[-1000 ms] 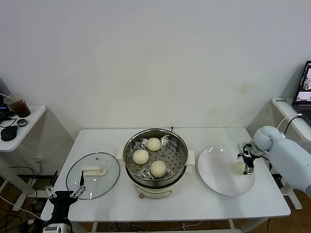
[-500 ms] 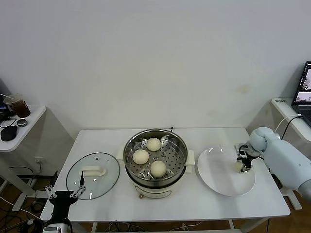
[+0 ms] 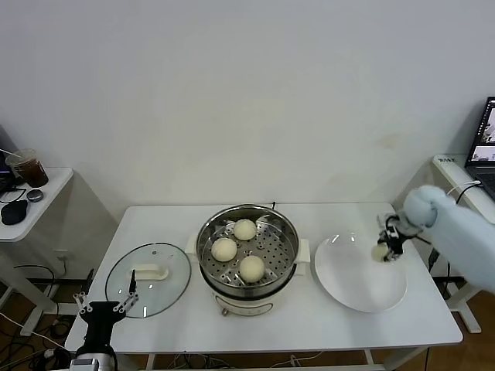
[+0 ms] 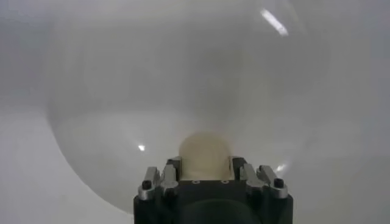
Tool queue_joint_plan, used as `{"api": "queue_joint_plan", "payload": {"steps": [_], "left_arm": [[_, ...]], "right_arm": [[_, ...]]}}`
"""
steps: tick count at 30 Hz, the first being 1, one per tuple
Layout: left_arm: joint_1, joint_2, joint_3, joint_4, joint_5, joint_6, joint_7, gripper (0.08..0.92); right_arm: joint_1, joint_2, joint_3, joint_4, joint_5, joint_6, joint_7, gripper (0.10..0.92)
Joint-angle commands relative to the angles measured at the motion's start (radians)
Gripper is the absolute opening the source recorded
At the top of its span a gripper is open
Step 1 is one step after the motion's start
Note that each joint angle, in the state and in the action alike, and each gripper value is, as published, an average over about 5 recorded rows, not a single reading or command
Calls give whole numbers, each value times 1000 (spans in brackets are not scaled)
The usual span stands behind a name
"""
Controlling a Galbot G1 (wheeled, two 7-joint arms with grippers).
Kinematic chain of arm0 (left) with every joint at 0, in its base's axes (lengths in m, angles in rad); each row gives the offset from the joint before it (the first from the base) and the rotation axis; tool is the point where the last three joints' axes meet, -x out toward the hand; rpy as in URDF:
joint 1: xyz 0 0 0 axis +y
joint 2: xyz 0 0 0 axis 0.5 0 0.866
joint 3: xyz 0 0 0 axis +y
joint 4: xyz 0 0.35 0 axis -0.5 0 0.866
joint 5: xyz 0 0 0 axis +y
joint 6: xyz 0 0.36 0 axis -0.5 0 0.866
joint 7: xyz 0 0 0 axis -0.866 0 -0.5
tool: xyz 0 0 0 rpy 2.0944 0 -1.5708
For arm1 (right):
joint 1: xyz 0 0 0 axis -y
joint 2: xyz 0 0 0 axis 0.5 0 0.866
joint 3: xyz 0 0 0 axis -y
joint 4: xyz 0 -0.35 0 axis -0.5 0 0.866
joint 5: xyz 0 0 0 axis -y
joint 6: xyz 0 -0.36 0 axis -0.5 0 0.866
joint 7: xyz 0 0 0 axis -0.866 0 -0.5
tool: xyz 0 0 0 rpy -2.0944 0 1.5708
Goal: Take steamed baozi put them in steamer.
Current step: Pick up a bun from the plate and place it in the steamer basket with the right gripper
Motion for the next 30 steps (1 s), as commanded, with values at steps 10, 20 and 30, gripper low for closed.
{"api": "queue_joint_plan", "payload": {"steps": [10,20,30], "left_arm": [[-24,17,25,-1,0,1,1,823],[-21,10,15,-4,2,0,2,823],[-15,6,-6,-11,-3,1,2,823]], "right_arm": [[761,123,-666,519,748,-433,212,525],[626,368,-667,465,860,-566,325,526],[467,437,-642,312,720,-564,310,527]]}}
